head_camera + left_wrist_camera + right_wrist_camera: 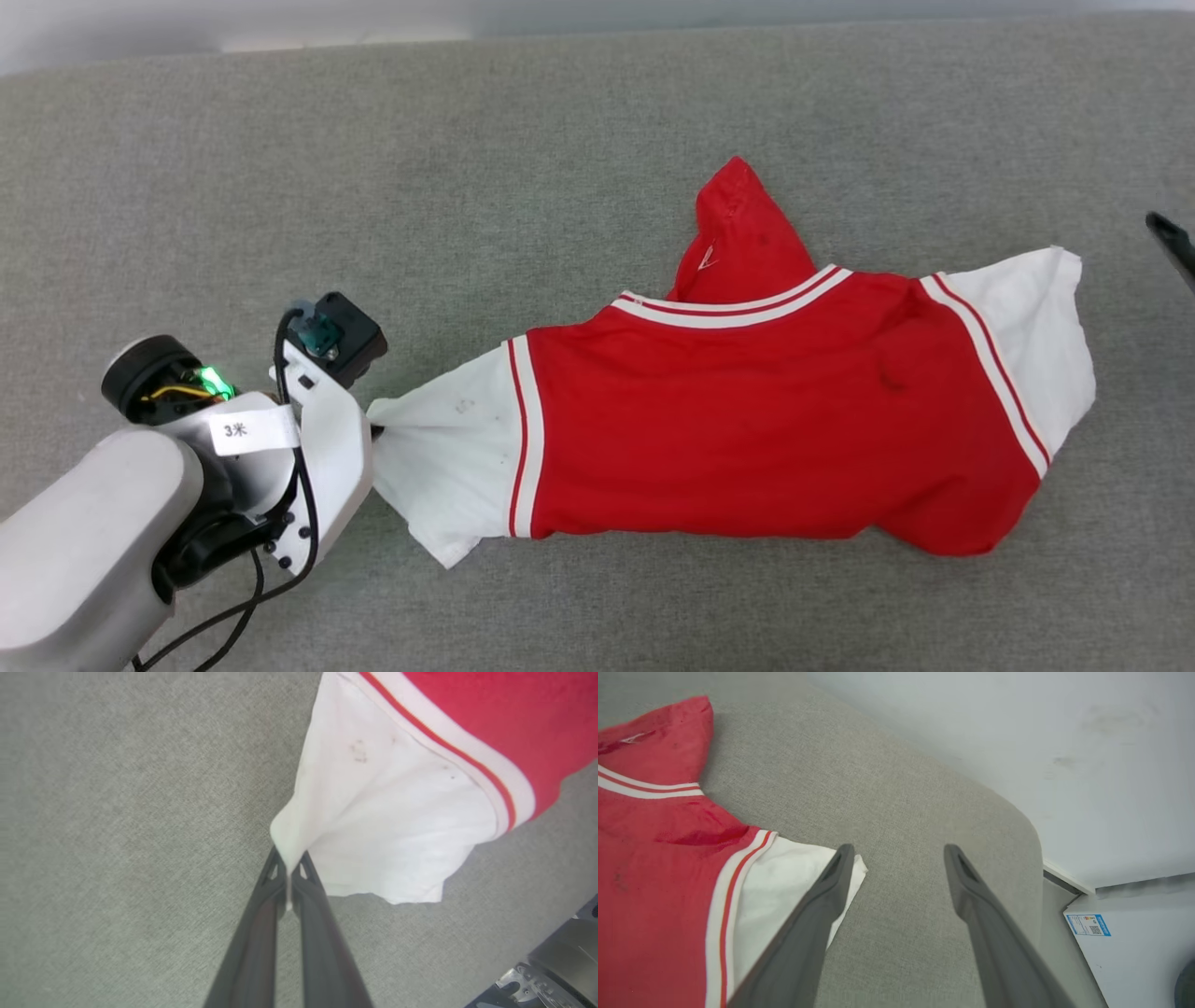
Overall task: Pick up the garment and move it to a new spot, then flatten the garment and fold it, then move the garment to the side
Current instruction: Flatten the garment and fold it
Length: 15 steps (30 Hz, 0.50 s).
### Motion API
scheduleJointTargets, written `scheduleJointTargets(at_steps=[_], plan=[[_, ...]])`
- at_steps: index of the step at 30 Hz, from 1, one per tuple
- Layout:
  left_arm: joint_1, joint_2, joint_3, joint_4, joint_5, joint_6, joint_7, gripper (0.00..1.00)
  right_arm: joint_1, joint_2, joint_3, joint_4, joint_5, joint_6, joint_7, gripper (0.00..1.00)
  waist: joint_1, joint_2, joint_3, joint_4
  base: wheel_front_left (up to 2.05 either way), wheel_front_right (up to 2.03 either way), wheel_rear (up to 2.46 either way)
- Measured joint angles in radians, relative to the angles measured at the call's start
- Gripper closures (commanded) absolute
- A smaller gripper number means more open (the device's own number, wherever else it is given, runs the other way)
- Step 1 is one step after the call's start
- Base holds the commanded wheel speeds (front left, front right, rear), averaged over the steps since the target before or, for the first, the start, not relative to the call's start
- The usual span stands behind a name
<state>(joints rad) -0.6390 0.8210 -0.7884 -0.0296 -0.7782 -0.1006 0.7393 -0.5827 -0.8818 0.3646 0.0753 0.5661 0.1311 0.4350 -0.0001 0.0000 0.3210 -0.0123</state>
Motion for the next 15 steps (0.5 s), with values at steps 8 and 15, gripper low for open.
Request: scheduleJointTargets(at_steps=[8,15], plan=[[-0.020,0.002,0.015,-0.066,0.021,0.022,-0.012,1.00,-0.158,-0.087,0.133,0.040,0.198,0.000,0.371,0.00,0.0000,0.0000,0.062,0.032,0.00,0.00,0.00],[-0.068,-0.016,0.017,-0.090,0.047,0.022,-0.016,1.00,-0.228,-0.019,0.151,0.170,0.253,0.000,0.436,0.00,0.0001,0.0000,0.139,0.064,0.00,0.00,0.00]])
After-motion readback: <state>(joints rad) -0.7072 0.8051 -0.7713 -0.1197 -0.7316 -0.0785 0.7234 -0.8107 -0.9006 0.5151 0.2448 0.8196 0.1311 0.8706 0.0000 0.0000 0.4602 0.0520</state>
